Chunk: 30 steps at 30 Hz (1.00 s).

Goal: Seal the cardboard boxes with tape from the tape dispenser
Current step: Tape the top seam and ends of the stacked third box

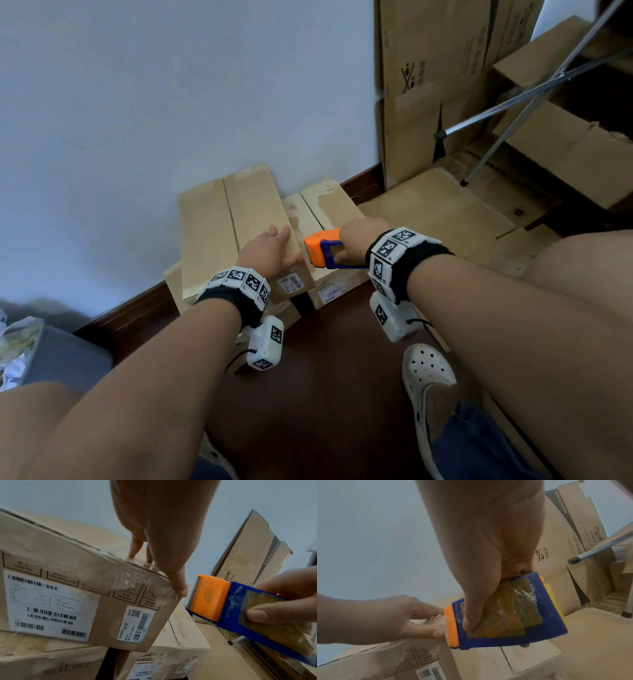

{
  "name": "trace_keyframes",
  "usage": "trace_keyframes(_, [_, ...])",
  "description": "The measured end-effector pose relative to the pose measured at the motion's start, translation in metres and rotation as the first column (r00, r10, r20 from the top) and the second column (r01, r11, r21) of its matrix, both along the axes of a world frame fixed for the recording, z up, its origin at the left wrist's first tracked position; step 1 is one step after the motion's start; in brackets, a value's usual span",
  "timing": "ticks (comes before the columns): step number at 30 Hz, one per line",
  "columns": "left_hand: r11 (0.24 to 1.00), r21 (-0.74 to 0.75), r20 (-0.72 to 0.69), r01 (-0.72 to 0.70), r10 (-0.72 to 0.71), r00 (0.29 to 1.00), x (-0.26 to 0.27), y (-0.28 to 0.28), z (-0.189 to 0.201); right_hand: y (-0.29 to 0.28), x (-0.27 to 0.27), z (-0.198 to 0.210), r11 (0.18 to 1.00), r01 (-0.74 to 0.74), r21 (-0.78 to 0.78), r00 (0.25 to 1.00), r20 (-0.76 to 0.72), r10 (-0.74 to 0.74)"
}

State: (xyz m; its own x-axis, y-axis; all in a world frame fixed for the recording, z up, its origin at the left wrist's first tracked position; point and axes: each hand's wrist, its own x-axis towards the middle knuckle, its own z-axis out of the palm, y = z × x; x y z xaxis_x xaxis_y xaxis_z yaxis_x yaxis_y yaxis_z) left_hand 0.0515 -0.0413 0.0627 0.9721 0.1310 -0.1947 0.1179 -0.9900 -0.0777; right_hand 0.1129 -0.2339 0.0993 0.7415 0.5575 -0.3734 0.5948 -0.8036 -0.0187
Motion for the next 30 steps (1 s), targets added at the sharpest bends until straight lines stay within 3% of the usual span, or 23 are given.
trace_keyframes(16, [1.000,0.021,-0.034,-0.016,0.016,0.999,0.002,-0.005,0.004,-0.024,-0.008,0.000,1.000,0.015,0.019,0.998,0.061,-0.016])
trace_keyframes(30, [1.000,0.000,-0.034,-0.011,0.011,0.999,0.004,-0.002,0.000,-0.035,-0.008,-0.005,0.998,0.051,0.046,0.998,0.023,-0.052])
